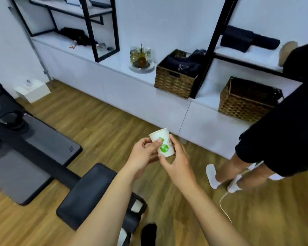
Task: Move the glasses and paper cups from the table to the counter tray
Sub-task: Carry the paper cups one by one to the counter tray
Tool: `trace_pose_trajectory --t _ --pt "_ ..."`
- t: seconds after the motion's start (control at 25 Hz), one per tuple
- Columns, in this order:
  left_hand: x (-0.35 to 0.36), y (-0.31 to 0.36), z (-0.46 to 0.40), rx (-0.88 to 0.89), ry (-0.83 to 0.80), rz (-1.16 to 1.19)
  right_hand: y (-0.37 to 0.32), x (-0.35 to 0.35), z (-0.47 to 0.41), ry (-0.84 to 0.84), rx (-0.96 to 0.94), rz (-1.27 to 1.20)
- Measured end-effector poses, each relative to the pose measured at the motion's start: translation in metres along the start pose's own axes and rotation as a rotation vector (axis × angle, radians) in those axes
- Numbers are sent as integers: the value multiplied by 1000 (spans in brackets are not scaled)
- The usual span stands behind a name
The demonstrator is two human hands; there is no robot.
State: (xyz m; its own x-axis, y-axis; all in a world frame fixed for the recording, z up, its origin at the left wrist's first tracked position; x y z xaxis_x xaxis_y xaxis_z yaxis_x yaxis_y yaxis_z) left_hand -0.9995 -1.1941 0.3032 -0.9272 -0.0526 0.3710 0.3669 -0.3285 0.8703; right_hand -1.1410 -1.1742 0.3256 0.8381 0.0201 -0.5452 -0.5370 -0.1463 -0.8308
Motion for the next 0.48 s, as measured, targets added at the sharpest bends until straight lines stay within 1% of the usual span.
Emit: trace_pose_trajectory --t 0.12,0.24,0.48 --pt "14 35 -68 -7 29 25 6 -10 -78 0 1 -12" --pt "27 56 -120 -4 22 31 13 -16 -136 41 -56 0" --pt "45 96 -241 18 69 -4 51 -24 -272 7 -110 -32"
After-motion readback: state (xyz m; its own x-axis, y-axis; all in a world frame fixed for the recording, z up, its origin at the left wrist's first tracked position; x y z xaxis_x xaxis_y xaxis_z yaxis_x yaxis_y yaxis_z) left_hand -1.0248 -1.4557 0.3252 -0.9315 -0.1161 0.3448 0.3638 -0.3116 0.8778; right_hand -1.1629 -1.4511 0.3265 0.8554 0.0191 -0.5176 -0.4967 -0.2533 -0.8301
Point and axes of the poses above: each hand's wrist, its own z-axis away from the middle knuckle, its own x-axis out of the palm, y = z × x, the point moved 5 cm from there along -z, towards the middle knuckle, and after that the axes turned 3 degrees about -y, right-handed, at the moved point
